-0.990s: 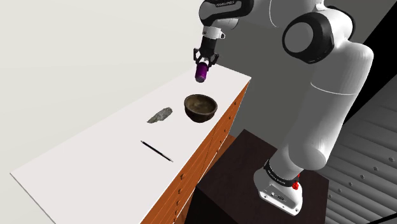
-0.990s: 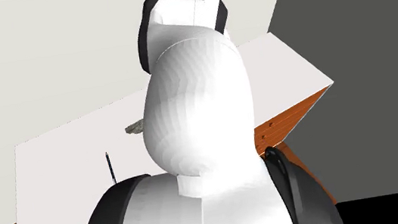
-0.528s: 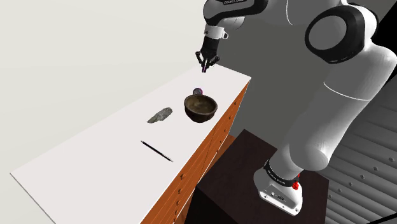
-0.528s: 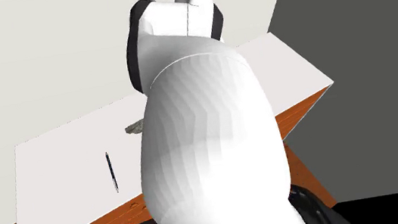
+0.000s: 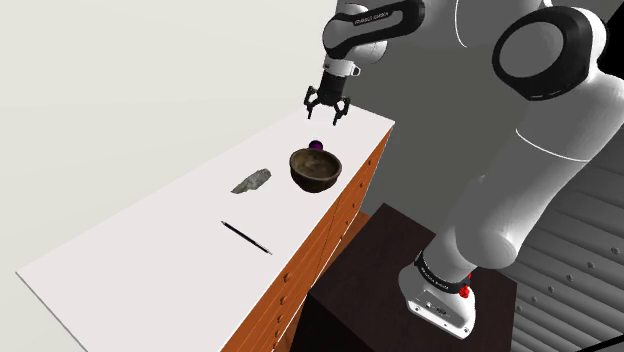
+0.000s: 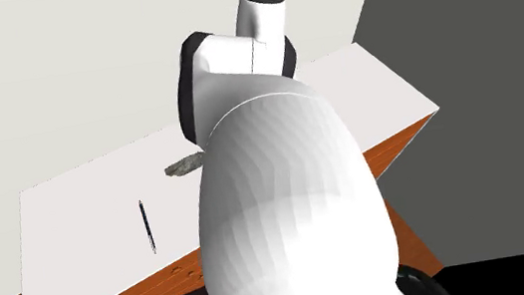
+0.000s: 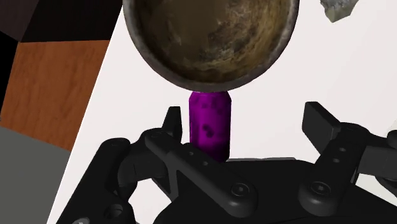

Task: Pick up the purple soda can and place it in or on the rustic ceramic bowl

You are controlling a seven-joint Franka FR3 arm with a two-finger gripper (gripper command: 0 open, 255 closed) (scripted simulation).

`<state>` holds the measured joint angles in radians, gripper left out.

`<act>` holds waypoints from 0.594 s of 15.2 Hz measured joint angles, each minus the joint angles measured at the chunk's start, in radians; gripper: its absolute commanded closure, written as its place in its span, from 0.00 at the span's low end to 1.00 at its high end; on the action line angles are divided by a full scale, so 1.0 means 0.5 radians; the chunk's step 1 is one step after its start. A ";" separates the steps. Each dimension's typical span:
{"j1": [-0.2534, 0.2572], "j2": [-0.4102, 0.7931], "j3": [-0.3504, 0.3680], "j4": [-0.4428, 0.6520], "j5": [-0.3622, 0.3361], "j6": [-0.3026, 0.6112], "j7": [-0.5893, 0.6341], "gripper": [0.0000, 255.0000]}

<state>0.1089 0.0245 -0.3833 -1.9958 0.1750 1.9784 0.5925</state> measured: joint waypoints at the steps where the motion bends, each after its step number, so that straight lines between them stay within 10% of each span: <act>1: -0.011 0.030 -0.010 -0.028 0.030 0.069 -0.034 0.00; 9: -0.119 0.389 -0.014 -0.128 0.403 0.597 -0.367 0.00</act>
<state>0.0495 0.2188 -0.3904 -2.0597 0.3763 2.2771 0.4087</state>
